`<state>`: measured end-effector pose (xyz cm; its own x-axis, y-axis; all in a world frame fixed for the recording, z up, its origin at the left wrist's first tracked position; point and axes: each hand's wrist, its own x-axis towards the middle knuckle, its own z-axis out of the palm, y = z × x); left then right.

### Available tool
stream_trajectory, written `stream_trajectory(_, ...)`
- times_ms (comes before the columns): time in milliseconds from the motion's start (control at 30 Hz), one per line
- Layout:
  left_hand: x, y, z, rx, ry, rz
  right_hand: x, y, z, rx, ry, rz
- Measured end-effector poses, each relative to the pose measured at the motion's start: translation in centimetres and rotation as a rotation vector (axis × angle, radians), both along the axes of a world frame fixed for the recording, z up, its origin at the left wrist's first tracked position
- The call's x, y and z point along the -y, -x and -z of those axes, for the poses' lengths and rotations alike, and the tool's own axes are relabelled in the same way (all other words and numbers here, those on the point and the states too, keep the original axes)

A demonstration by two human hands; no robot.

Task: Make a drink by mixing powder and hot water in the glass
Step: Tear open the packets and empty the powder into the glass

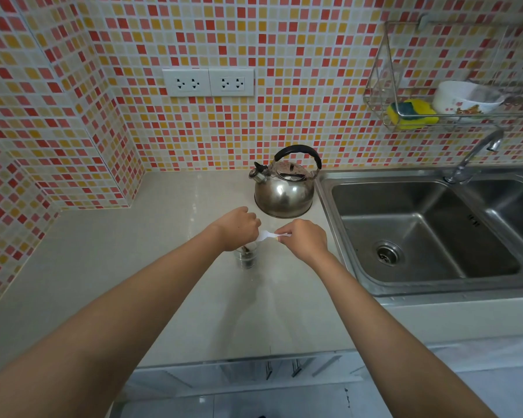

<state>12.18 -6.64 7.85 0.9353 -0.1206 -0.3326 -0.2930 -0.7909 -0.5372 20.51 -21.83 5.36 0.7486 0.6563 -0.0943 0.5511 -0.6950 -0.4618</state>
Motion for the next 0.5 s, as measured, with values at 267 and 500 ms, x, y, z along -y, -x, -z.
stream_trajectory(267, 0.41, -0.46, -0.31, -0.033, -0.030, 0.037, 0.06, -0.10, 0.11, -0.008, 0.021, 0.002)
stream_trajectory(500, 0.90, -0.88, -0.40, -0.063, -0.099, 0.091, -0.06, 0.00, 0.11, 0.018, 0.033, -0.008)
